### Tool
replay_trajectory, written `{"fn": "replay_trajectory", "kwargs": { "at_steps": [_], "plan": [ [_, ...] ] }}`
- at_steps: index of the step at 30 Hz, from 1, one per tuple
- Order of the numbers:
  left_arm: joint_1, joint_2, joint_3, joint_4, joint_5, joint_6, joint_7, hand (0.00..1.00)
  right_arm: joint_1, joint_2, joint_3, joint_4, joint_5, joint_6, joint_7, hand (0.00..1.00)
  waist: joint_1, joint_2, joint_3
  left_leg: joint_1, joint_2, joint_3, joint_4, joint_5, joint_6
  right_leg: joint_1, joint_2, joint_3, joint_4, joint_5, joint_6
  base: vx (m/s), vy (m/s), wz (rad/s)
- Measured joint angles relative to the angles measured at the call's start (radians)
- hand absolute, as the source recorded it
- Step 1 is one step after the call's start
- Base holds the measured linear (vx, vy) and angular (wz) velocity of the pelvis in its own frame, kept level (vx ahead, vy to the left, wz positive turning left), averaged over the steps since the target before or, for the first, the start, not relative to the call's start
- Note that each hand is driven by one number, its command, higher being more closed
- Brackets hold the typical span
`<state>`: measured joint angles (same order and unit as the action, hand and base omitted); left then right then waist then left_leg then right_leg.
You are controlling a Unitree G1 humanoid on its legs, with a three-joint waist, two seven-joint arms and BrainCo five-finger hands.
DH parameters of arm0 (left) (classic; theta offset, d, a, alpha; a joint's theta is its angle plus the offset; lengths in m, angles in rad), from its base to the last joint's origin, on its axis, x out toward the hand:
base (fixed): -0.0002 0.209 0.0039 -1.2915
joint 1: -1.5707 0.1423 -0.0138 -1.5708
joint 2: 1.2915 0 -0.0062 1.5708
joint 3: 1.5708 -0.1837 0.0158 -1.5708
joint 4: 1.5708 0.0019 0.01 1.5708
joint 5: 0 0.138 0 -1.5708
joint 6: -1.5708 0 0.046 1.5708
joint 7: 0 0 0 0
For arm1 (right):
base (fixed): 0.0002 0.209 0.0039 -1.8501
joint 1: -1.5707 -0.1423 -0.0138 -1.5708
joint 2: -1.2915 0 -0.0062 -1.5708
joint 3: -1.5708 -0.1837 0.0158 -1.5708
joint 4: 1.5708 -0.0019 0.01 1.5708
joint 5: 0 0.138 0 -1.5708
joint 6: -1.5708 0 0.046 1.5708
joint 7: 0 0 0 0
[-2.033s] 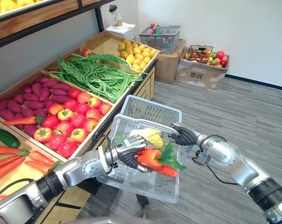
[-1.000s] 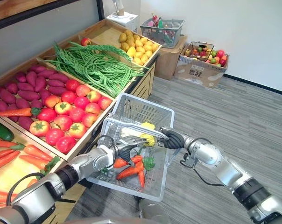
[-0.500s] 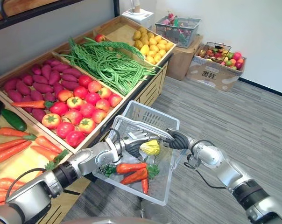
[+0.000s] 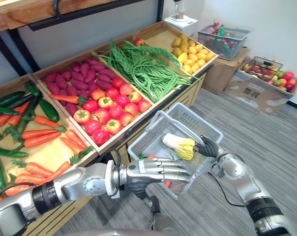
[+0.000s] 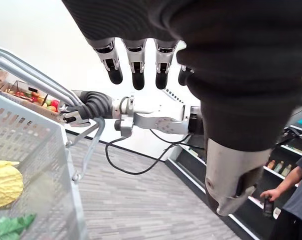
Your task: Pick vegetable in the basket
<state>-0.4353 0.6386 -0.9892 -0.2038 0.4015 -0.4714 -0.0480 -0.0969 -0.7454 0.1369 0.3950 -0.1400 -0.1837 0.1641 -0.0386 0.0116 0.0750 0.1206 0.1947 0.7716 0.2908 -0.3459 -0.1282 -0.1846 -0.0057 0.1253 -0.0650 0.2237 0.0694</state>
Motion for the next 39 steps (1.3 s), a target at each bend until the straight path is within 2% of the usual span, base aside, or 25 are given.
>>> {"fn": "replay_trajectory", "kwargs": {
  "at_steps": [2,4,6,10,11,14,16,17,18,19,20,21,23,27,31,35,37,39],
  "plan": [
    [0.046,0.032,0.024,-0.04,-0.006,-0.001,0.0,0.0,0.024,0.028,-0.063,0.041,-0.014,0.004,-0.023,1.0,0.012,0.0,0.0,-0.019,-0.003,-0.043,0.001,0.005,0.009,0.004,-0.014,-0.035,-0.001,-0.004,0.0,-0.01,-0.005,0.51],
    [0.117,0.058,0.096,-0.069,-0.008,0.0,0.001,0.0,0.04,0.058,-0.113,0.092,-0.018,0.009,-0.046,1.0,0.017,0.001,0.0,-0.042,-0.008,-0.094,0.001,0.014,0.02,0.012,-0.031,-0.08,-0.004,-0.006,-0.001,-0.02,-0.009,0.67],
    [0.205,0.069,0.204,-0.088,-0.008,0.001,0.004,0.0,0.057,0.089,-0.166,0.141,-0.019,0.01,-0.057,1.0,0.025,0.001,-0.001,-0.065,-0.014,-0.138,-0.002,0.023,0.028,0.019,-0.046,-0.12,-0.006,-0.009,0.0,-0.02,0.002,0.75],
    [0.42,0.053,0.491,-0.107,-0.009,0.008,0.049,0.0,0.091,0.163,-0.317,0.303,-0.018,0.013,-0.127,1.0,0.033,0.001,-0.001,-0.12,-0.051,-0.273,-0.018,0.056,0.051,0.047,-0.096,-0.232,-0.04,-0.006,0.004,-0.02,0.027,0.89],
    [0.483,0.022,0.577,-0.107,-0.013,0.024,0.061,0.0,0.102,0.184,-0.358,0.35,-0.018,0.021,-0.146,1.0,0.039,0.0,-0.001,-0.133,-0.067,-0.309,-0.039,0.073,0.057,0.049,-0.11,-0.259,-0.041,-0.006,0.004,-0.04,0.029,0.86],
    [0.571,-0.07,0.726,-0.107,-0.047,0.045,0.091,0.0,0.12,0.223,-0.441,0.435,-0.018,0.038,-0.176,1.0,0.048,-0.002,-0.001,-0.157,-0.099,-0.38,-0.07,0.108,0.072,0.049,-0.136,-0.324,-0.042,-0.008,0.006,-0.02,0.008,0.85],
    [0.635,-0.187,0.859,-0.106,-0.072,0.065,0.127,0.0,0.125,0.281,-0.519,0.535,-0.018,0.051,-0.205,1.0,0.063,-0.006,-0.002,-0.179,-0.115,-0.439,-0.082,0.13,0.079,0.057,-0.154,-0.378,-0.042,-0.008,0.006,-0.04,0.012,0.72],
    [0.648,-0.217,0.886,-0.107,-0.08,0.074,0.138,0.0,0.129,0.296,-0.536,0.555,-0.018,0.053,-0.215,1.0,0.069,-0.007,-0.003,-0.188,-0.118,-0.455,-0.08,0.133,0.08,0.059,-0.157,-0.392,-0.042,-0.008,0.006,-0.07,0.017,0.75],
    [0.681,-0.292,0.95,-0.103,-0.084,0.092,0.167,0.0,0.137,0.331,-0.576,0.599,-0.017,0.057,-0.233,1.0,0.072,-0.012,-0.001,-0.195,-0.125,-0.488,-0.083,0.142,0.084,0.07,-0.165,-0.42,-0.042,-0.008,0.007,-0.07,0.014,0.63],
    [0.702,-0.329,0.981,-0.101,-0.084,0.102,0.184,0.0,0.143,0.35,-0.599,0.617,-0.017,0.068,-0.245,1.0,0.074,-0.02,-0.005,-0.205,-0.132,-0.505,-0.087,0.148,0.087,0.072,-0.171,-0.435,-0.042,-0.012,0.011,-0.07,0.016,0.63],
    [0.714,-0.35,1.0,-0.092,-0.083,0.105,0.195,0.0,0.144,0.361,-0.61,0.629,-0.017,0.074,-0.25,1.0,0.072,-0.013,-0.012,-0.205,-0.136,-0.516,-0.092,0.151,0.088,0.073,-0.175,-0.447,-0.042,-0.012,0.011,-0.05,0.016,0.48],
    [0.726,-0.395,1.041,-0.051,-0.083,0.113,0.206,0.0,0.153,0.379,-0.635,0.646,-0.016,0.082,-0.255,1.0,0.073,-0.027,-0.014,-0.211,-0.145,-0.534,-0.104,0.161,0.087,0.073,-0.184,-0.462,-0.042,-0.014,0.014,-0.06,0.022,0.45],
    [0.737,-0.471,1.129,0.051,-0.076,0.15,0.246,0.0,0.166,0.411,-0.673,0.675,-0.007,0.089,-0.283,1.0,0.07,-0.027,-0.028,-0.225,-0.157,-0.566,-0.119,0.176,0.087,0.073,-0.195,-0.493,-0.042,-0.017,0.015,-0.07,0.017,0.45],
    [0.733,-0.525,1.253,0.286,-0.064,0.204,0.328,0.0,0.187,0.463,-0.701,0.712,0.044,0.091,-0.318,1.0,0.069,-0.034,-0.037,-0.223,-0.173,-0.624,-0.153,0.192,0.082,0.084,-0.2,-0.534,-0.042,-0.043,0.015,-0.03,-0.008,0.31],
    [0.734,-0.554,1.337,0.544,-0.063,0.263,0.408,0.0,0.225,0.546,-0.719,0.719,0.081,0.091,-0.357,1.0,0.068,-0.055,-0.073,-0.22,-0.172,-0.677,-0.197,0.224,0.071,0.093,-0.199,-0.576,-0.042,-0.056,0.014,0.06,-0.018,0.31],
    [0.733,-0.578,1.394,0.765,-0.065,0.293,0.423,0.0,0.237,0.598,-0.721,0.718,0.101,0.091,-0.376,1.0,0.068,-0.067,-0.082,-0.197,-0.172,-0.702,-0.222,0.237,0.068,0.121,-0.198,-0.605,-0.042,-0.061,0.022,0.09,0.001,0.2],
    [0.728,-0.6,1.458,0.873,-0.125,0.31,0.419,0.0,0.231,0.621,-0.721,0.714,0.1,0.091,-0.377,1.0,0.068,-0.067,-0.087,-0.185,-0.175,-0.703,-0.237,0.241,0.071,0.125,-0.198,-0.606,-0.042,-0.061,0.022,0.06,0.012,0.04],
    [0.71,-0.6,1.5,1.019,-0.237,0.331,0.383,0.0,0.218,0.636,-0.721,0.714,0.098,0.092,-0.38,1.0,0.066,-0.067,-0.091,-0.182,-0.178,-0.704,-0.248,0.243,0.073,0.125,-0.199,-0.607,-0.042,-0.062,0.023,0.06,0.014,0.02]
  ]
}}
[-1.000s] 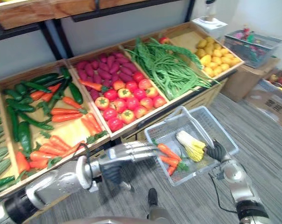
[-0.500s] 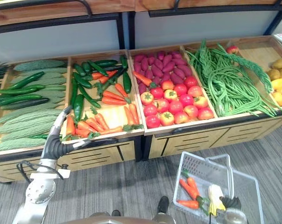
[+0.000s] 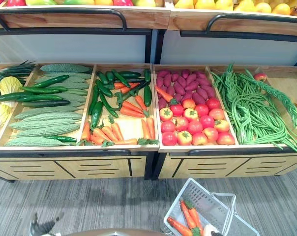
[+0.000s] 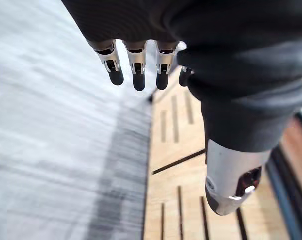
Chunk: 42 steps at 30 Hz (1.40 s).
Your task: Pick vegetable in the basket
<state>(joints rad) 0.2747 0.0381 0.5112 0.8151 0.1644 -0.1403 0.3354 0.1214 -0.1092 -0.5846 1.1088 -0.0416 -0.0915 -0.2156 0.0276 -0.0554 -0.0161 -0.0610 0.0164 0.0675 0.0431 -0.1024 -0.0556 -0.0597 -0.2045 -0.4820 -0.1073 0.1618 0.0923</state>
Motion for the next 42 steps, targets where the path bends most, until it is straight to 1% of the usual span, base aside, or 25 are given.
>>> {"fn": "replay_trajectory", "kwargs": {
  "at_steps": [3,6,12,18,19,20,21,22,24,26,27,28,29,30,31,32,33,34,35,36,38,39,40,41,42],
  "plan": [
    [-0.004,0.004,0.012,0.118,-0.073,0.0,-0.058,0.0,-0.011,0.001,0.0,0.003,-0.003,0.004,0.0,1.0,-0.001,-0.002,0.001,0.014,-0.004,-0.001,-0.007,0.007,0.009,0.005,-0.002,0.0,0.0,-0.001,0.004,0.09,0.023,0.01],
    [-0.006,0.005,0.029,0.175,-0.084,0.02,-0.11,0.0,-0.025,0.001,0.001,0.007,-0.003,0.011,0.004,1.0,-0.003,-0.006,0.002,0.03,-0.006,0.001,-0.01,0.006,0.008,0.014,-0.003,0.004,0.0,-0.003,0.006,0.06,0.016,-0.03],
    [-0.036,0.009,0.022,0.205,-0.081,0.023,-0.146,0.0,-0.065,0.001,0.009,0.038,-0.039,0.017,0.006,1.0,-0.008,-0.009,0.005,0.036,-0.007,0.008,-0.024,0.005,0.007,0.013,-0.002,0.014,0.0,-0.003,0.006,0.01,0.003,-0.05],
    [-0.044,0.01,-0.045,0.223,-0.082,0.023,-0.162,0.0,-0.069,0.002,0.042,0.046,-0.04,0.021,0.008,1.0,-0.014,-0.01,0.007,0.048,-0.006,0.021,-0.022,-0.001,0.004,0.015,-0.002,0.028,0.0,-0.004,0.006,0.03,0.003,-0.06],
    [-0.044,0.01,-0.055,0.223,-0.083,0.023,-0.163,0.0,-0.069,0.002,0.041,0.046,-0.039,0.021,0.008,1.0,-0.014,-0.012,0.012,0.045,-0.005,0.029,0.002,-0.016,0.006,0.017,-0.002,0.036,0.001,-0.004,0.005,0.02,0.016,-0.18],
    [-0.044,0.01,-0.071,0.222,-0.083,0.022,-0.162,0.0,-0.069,0.002,0.041,0.046,-0.038,0.021,0.008,1.0,-0.015,-0.014,0.03,0.036,0.0,0.035,0.067,-0.054,0.008,0.029,-0.003,0.045,0.009,-0.018,0.006,0.01,0.021,-0.18],
    [-0.044,0.009,-0.083,0.222,-0.083,0.023,-0.163,0.0,-0.07,0.001,0.04,0.045,-0.038,0.021,0.008,1.0,-0.018,-0.006,0.036,0.02,0.008,0.037,0.116,-0.079,0.012,0.029,-0.005,0.048,0.026,-0.028,0.006,-0.05,0.073,-0.17],
    [-0.046,0.006,-0.116,0.222,-0.083,0.022,-0.163,0.0,-0.077,-0.006,0.038,0.042,-0.035,0.018,0.005,1.0,-0.026,0.02,0.06,-0.01,0.031,0.037,0.234,-0.145,0.016,0.023,-0.003,0.056,0.105,-0.064,0.015,-0.05,0.083,-0.12],
    [-0.049,0.008,-0.143,0.22,-0.084,0.021,-0.162,0.0,-0.078,-0.012,0.034,0.04,-0.035,0.018,0.004,1.0,-0.024,0.031,0.068,-0.021,0.051,0.058,0.31,-0.192,0.023,-0.011,-0.01,0.084,0.208,-0.104,0.025,-0.05,0.124,-0.33],
    [-0.056,0.012,-0.172,0.222,-0.083,0.021,-0.162,0.0,-0.082,-0.006,0.038,0.021,-0.034,0.016,0.005,1.0,-0.024,0.026,0.075,-0.028,0.061,0.106,0.358,-0.221,0.034,-0.068,-0.018,0.145,0.298,-0.115,0.029,-0.05,0.125,-0.72],
    [-0.062,0.025,-0.193,0.222,-0.083,0.021,-0.159,0.0,-0.085,0.006,0.05,-0.001,-0.032,0.014,0.005,1.0,-0.022,0.017,0.085,-0.027,0.064,0.152,0.368,-0.231,0.039,-0.103,-0.016,0.199,0.316,-0.098,0.031,-0.09,0.132,-1.18],
    [-0.068,0.038,-0.211,0.224,-0.083,0.021,-0.154,0.0,-0.096,0.015,0.07,-0.006,-0.023,0.013,0.005,1.0,-0.021,0.013,0.092,-0.026,0.073,0.205,0.366,-0.234,0.047,-0.132,-0.002,0.248,0.294,-0.045,0.027,-0.12,0.136,-1.25],
    [-0.075,0.043,-0.214,0.228,-0.082,0.021,-0.152,0.0,-0.099,0.016,0.087,-0.008,-0.019,0.013,0.005,1.0,-0.022,0.017,0.098,-0.025,0.082,0.233,0.362,-0.23,0.057,-0.138,0.006,0.266,0.263,0.0,0.027,-0.15,0.126,-1.33],
    [-0.084,0.042,-0.225,0.235,-0.081,0.02,-0.146,0.0,-0.106,0.024,0.104,-0.022,-0.018,0.013,0.006,1.0,-0.021,0.036,0.104,-0.029,0.1,0.3,0.337,-0.213,0.085,-0.154,0.018,0.266,0.231,0.044,0.014,-0.17,0.117,-1.16],
    [-0.103,0.048,-0.232,0.237,-0.079,0.019,-0.144,0.0,-0.117,0.027,0.111,-0.045,-0.017,0.01,0.002,1.0,-0.026,0.026,0.121,-0.026,0.103,0.342,0.306,-0.193,0.096,-0.183,-0.011,0.186,0.36,-0.031,-0.047,-0.18,0.114,-1.09],
    [-0.113,0.05,-0.234,0.238,-0.077,0.019,-0.145,0.0,-0.119,0.022,0.112,-0.044,-0.016,0.006,-0.003,1.0,-0.028,0.033,0.135,-0.019,0.104,0.364,0.287,-0.18,0.098,-0.187,-0.031,0.13,0.432,-0.079,-0.07,-0.15,0.132,-1.18],
    [-0.122,0.051,-0.243,0.236,-0.072,0.019,-0.145,0.0,-0.12,0.005,0.123,-0.04,-0.014,0.0,-0.007,1.0,-0.025,0.026,0.144,0.012,0.113,0.429,0.234,-0.145,0.104,-0.16,-0.068,0.011,0.569,-0.166,-0.098,-0.1,0.107,-1.07],
    [-0.119,0.054,-0.247,0.236,-0.072,0.019,-0.145,0.0,-0.12,0.007,0.131,-0.04,-0.015,-0.002,-0.005,1.0,-0.023,0.025,0.146,0.021,0.116,0.457,0.217,-0.133,0.104,-0.14,-0.081,-0.025,0.606,-0.19,-0.094,-0.08,0.087,-1.41],
    [-0.112,0.057,-0.253,0.236,-0.072,0.02,-0.145,0.0,-0.123,0.016,0.149,-0.035,-0.017,-0.004,-0.004,1.0,-0.022,0.014,0.144,0.037,0.12,0.515,0.194,-0.117,0.107,-0.096,-0.108,-0.08,0.66,-0.231,-0.098,-0.05,0.007,-1.09],
    [-0.11,0.056,-0.255,0.237,-0.072,0.02,-0.145,0.0,-0.124,0.018,0.162,-0.031,-0.018,-0.004,-0.003,1.0,-0.021,0.008,0.144,0.045,0.122,0.547,0.187,-0.114,0.104,-0.076,-0.123,-0.1,0.681,-0.246,-0.099,-0.06,-0.052,-1.45],
    [-0.109,0.061,-0.268,0.237,-0.075,0.021,-0.145,0.0,-0.143,0.02,0.182,-0.006,-0.022,-0.004,0.007,1.0,-0.011,-0.005,0.138,0.048,0.15,0.682,0.218,-0.116,0.104,-0.037,-0.181,-0.17,0.707,-0.278,-0.103,-0.08,-0.162,-1.76],
    [-0.114,0.059,-0.273,0.237,-0.078,0.021,-0.146,0.0,-0.158,0.013,0.194,0.004,-0.024,-0.005,0.006,1.0,-0.005,-0.002,0.142,0.046,0.171,0.733,0.244,-0.118,0.105,-0.055,-0.187,-0.189,0.709,-0.285,-0.104,-0.09,-0.21,-1.76],
    [-0.118,0.056,-0.274,0.236,-0.081,0.02,-0.147,0.0,-0.17,0.006,0.198,0.005,-0.025,-0.005,0.005,1.0,-0.005,0.005,0.146,0.046,0.192,0.779,0.263,-0.124,0.102,-0.073,-0.183,-0.222,0.703,-0.294,-0.118,-0.1,-0.277,-1.63],
    [-0.122,0.047,-0.271,0.238,-0.081,0.021,-0.147,0.0,-0.172,-0.006,0.199,0.007,-0.027,-0.004,0.005,1.0,-0.006,0.017,0.146,0.047,0.221,0.826,0.271,-0.144,0.068,-0.091,-0.119,-0.238,0.64,-0.285,-0.104,-0.06,-0.186,-1.43],
    [-0.124,0.044,-0.266,0.238,-0.081,0.021,-0.147,0.0,-0.173,-0.007,0.201,0.008,-0.029,-0.003,0.005,1.0,0.002,0.026,0.142,0.047,0.232,0.847,0.261,-0.137,0.054,-0.092,-0.072,-0.221,0.572,-0.281,-0.099,-0.11,-0.298,-1.64]
  ]
}}
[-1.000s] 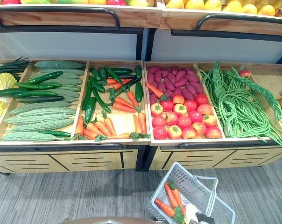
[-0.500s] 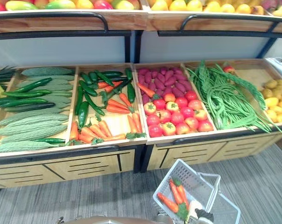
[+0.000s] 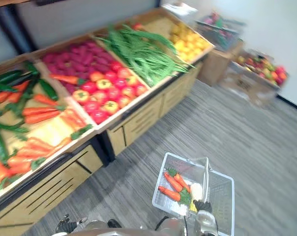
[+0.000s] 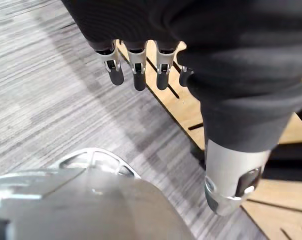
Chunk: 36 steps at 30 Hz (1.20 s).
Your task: Pick vegetable in the basket
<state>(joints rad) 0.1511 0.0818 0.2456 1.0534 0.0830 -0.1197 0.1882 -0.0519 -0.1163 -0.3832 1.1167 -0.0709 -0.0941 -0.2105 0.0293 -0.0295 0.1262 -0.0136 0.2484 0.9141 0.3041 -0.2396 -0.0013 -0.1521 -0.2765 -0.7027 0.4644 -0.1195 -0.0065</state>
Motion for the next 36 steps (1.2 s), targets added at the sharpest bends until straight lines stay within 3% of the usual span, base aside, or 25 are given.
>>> {"fn": "replay_trajectory", "kwargs": {
  "at_steps": [1,2,3,5,7,9,11,12,15,19,22,25,30,36],
  "plan": [
    [0.005,-0.007,0.004,0.001,0.0,-0.001,-0.003,0.0,-0.009,0.005,0.01,0.0,-0.008,0.0,0.0,1.0,0.009,0.017,-0.018,0.0,0.028,0.074,-0.032,0.036,-0.01,0.021,0.045,-0.004,-0.107,-0.03,0.012,-0.08,-0.269,-1.57],
    [0.009,0.003,0.005,-0.001,0.0,-0.003,-0.005,0.0,-0.004,0.005,0.025,0.001,-0.011,0.001,0.0,1.0,0.001,-0.009,-0.019,0.002,0.022,0.131,-0.025,0.048,-0.023,0.021,0.006,-0.032,-0.094,-0.089,0.038,-0.08,-0.327,-1.45],
    [0.001,0.009,0.004,-0.002,-0.001,-0.002,-0.005,0.0,-0.001,0.004,0.031,0.002,-0.011,0.001,0.0,1.0,-0.003,-0.017,-0.013,0.004,0.029,0.152,-0.007,0.047,-0.024,0.022,-0.001,-0.038,-0.107,-0.106,0.063,-0.02,-0.295,-1.07],
    [-0.022,0.0,0.007,0.015,-0.001,0.01,0.0,0.0,0.027,0.0,0.05,0.007,-0.013,0.004,0.0,1.0,-0.019,0.017,-0.001,0.017,0.1,0.169,0.034,0.07,-0.041,0.046,0.1,-0.013,-0.198,-0.065,0.01,0.01,-0.308,-0.77],
    [-0.019,0.002,0.007,0.022,-0.001,0.012,0.001,0.0,0.057,0.008,0.079,-0.004,-0.013,0.002,-0.001,1.0,-0.032,0.013,0.002,0.037,0.152,0.162,0.083,0.094,-0.034,0.097,0.16,0.015,-0.27,-0.048,-0.01,-0.01,-0.246,-0.63],
    [-0.02,0.004,0.007,0.021,-0.001,0.011,0.003,0.0,0.082,0.015,0.08,-0.006,-0.013,0.0,-0.001,1.0,-0.043,0.027,-0.007,0.049,0.19,0.113,0.133,0.114,-0.044,0.121,0.196,0.056,-0.311,-0.042,-0.02,-0.03,-0.179,-0.66],
    [-0.017,-0.003,0.018,0.021,-0.001,0.011,0.002,0.0,0.087,0.01,0.094,-0.006,-0.013,-0.002,-0.001,1.0,-0.045,0.02,-0.003,0.053,0.209,0.068,0.184,0.145,-0.055,0.127,0.212,0.103,-0.333,-0.034,-0.028,-0.02,-0.102,-0.86],
    [-0.013,-0.006,0.039,0.02,-0.003,0.01,0.005,0.0,0.083,0.013,0.134,-0.003,-0.013,-0.003,0.0,1.0,-0.032,0.008,0.003,0.012,0.187,-0.125,0.258,0.147,-0.081,0.145,0.218,0.199,-0.372,-0.003,-0.032,-0.01,-0.067,-1.41],
    [0.005,-0.033,0.034,-0.001,-0.037,-0.003,0.034,0.0,0.075,-0.005,0.159,-0.002,-0.034,-0.013,0.005,1.0,-0.02,0.014,0.007,-0.011,-0.034,-0.614,0.146,0.074,-0.134,0.149,0.212,0.381,-0.397,0.047,-0.015,0.0,0.032,-1.93],
    [0.005,-0.04,0.028,-0.018,-0.039,-0.008,0.033,0.0,0.087,-0.015,0.158,-0.002,-0.038,-0.018,0.012,1.0,-0.02,0.04,0.008,-0.021,-0.087,-0.822,-0.014,0.067,-0.13,0.119,0.256,0.487,-0.41,0.068,0.013,-0.05,0.152,-1.02],
    [-0.006,-0.044,0.025,-0.019,-0.038,-0.009,0.03,0.0,0.096,-0.021,0.156,-0.004,-0.038,-0.024,0.017,1.0,-0.019,0.059,-0.005,-0.006,-0.1,-0.856,-0.135,0.023,-0.102,0.086,0.264,0.533,-0.469,0.112,0.053,-0.02,0.299,-0.66],
    [-0.006,-0.029,0.027,-0.016,-0.037,-0.007,0.03,0.0,0.107,-0.003,0.153,-0.007,-0.038,-0.034,0.021,1.0,-0.022,0.024,-0.007,-0.004,-0.16,-0.815,-0.171,0.047,-0.07,0.09,0.211,0.548,-0.547,0.194,0.081,0.0,0.238,-0.24],
    [-0.011,-0.032,-0.006,-0.015,-0.031,-0.01,0.023,0.0,0.115,-0.006,0.147,-0.01,-0.038,-0.05,0.025,1.0,-0.026,0.036,-0.008,0.036,-0.221,-0.814,-0.206,0.057,-0.054,0.119,0.161,0.55,-0.557,0.209,0.104,0.04,0.15,0.03],
    [-0.01,-0.007,-0.026,0.023,-0.022,-0.012,0.001,0.0,0.096,0.004,0.154,-0.011,-0.048,-0.051,0.046,1.0,-0.02,0.017,-0.002,0.07,-0.219,-0.729,-0.214,0.053,-0.047,0.067,0.161,0.587,-0.469,0.206,0.101,-0.01,0.045,-0.35]
  ]
}}
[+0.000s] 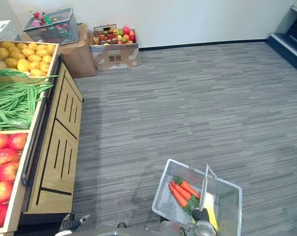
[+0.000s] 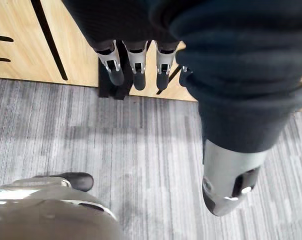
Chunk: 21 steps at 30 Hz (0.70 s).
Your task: Pick vegetable in the basket
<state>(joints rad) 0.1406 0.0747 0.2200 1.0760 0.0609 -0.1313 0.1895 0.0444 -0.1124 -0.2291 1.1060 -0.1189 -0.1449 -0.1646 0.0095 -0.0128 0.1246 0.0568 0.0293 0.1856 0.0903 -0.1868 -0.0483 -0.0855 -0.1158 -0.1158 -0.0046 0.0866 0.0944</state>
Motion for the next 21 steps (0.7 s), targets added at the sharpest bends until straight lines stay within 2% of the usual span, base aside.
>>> {"fn": "replay_trajectory", "kwargs": {
  "at_steps": [2,7,8,10,14,21],
  "plan": [
    [0.001,0.01,-0.011,0.0,0.0,0.0,-0.002,0.0,-0.008,0.005,-0.001,0.0,0.0,0.001,0.0,1.0,0.0,-0.01,0.008,0.003,0.005,0.025,0.002,-0.011,0.019,-0.015,-0.009,-0.053,0.027,-0.033,-0.027,-0.08,-0.02,-0.37],
    [0.002,0.015,-0.015,0.0,-0.02,0.001,-0.01,0.0,0.004,0.033,-0.043,0.008,0.014,0.002,0.003,1.0,0.002,-0.019,0.004,0.016,0.022,0.034,0.001,-0.012,0.017,0.007,0.009,-0.065,-0.014,-0.033,-0.015,-0.04,-0.052,-0.08],
    [0.002,0.015,-0.015,0.0,-0.02,0.001,-0.019,0.0,0.004,0.038,-0.05,0.01,0.022,0.003,0.006,1.0,0.017,-0.02,0.004,0.016,0.031,0.048,-0.001,-0.013,0.015,0.02,0.015,-0.081,-0.046,-0.028,-0.011,-0.01,-0.07,-0.24],
    [0.001,0.016,-0.003,0.009,-0.032,0.002,-0.031,0.0,0.007,0.046,-0.071,0.014,0.023,0.009,0.02,1.0,0.022,-0.023,0.001,0.016,0.037,0.054,-0.004,-0.017,0.009,0.044,0.023,-0.103,-0.107,0.012,-0.011,0.05,-0.071,-0.25],
    [-0.001,0.002,0.024,0.068,-0.091,0.004,-0.045,0.0,0.01,0.05,-0.124,0.052,0.06,0.013,0.022,1.0,0.019,0.005,-0.022,0.042,0.063,0.068,-0.019,-0.029,-0.011,0.051,0.053,-0.099,-0.109,0.024,-0.015,0.1,-0.04,-0.14],
    [-0.02,-0.002,0.054,0.117,-0.1,0.008,-0.061,0.0,0.015,0.047,-0.159,0.089,0.101,0.031,0.022,1.0,0.016,0.013,-0.035,0.079,0.059,0.051,-0.019,-0.038,-0.024,0.081,0.052,-0.111,-0.11,0.024,-0.015,0.06,0.01,-0.06]
  ]
}}
